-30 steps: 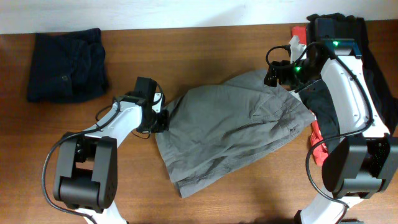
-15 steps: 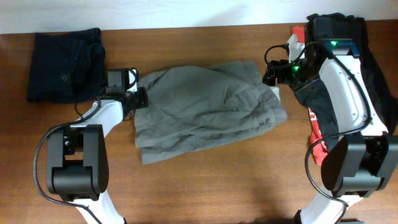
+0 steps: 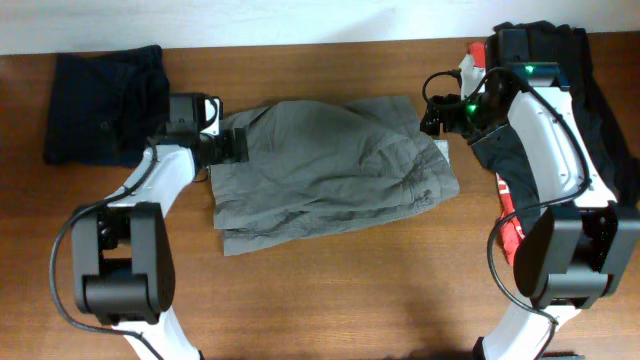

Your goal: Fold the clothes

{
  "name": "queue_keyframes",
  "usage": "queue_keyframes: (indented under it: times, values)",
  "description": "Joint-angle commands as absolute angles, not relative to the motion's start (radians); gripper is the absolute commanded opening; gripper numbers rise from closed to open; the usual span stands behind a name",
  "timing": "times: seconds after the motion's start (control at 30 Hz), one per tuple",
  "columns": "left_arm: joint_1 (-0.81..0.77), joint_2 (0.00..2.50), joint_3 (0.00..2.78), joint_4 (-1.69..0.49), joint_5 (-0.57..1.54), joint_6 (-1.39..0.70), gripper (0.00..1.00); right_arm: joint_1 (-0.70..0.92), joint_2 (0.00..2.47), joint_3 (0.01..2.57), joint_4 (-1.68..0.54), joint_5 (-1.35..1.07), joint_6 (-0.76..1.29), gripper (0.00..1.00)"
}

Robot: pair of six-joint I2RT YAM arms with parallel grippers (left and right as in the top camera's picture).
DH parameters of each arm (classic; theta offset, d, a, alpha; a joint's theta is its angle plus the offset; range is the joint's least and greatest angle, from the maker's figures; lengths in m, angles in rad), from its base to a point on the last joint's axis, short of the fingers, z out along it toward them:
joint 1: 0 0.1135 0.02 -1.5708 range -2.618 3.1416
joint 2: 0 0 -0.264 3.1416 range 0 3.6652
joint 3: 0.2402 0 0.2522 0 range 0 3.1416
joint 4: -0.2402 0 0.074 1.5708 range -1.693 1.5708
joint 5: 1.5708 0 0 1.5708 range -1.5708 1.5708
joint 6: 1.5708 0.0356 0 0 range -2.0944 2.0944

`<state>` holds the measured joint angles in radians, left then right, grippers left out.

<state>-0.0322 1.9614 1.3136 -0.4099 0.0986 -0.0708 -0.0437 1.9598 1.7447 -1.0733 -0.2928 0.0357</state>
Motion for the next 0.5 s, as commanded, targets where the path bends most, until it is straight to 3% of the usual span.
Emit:
queue_keyframes:
  times: [0.0, 0.13, 0.47]
  values:
    - [-0.029, 1.89, 1.42, -0.548, 0.267, -0.055, 0.99, -0.035, 2.031, 1.756, -1.073, -0.281, -0.017, 0.93]
    - [-0.03, 1.892, 1.417, -0.671, 0.307, -0.031, 0.99, -0.044, 2.101, 1.756, -1.067, -0.302, -0.054, 1.0]
    - [-0.03, 1.901, 1.365, -0.793, 0.279, 0.017, 0.99, -0.172, 2.153, 1.755, -1.038, -0.495, -0.075, 0.99]
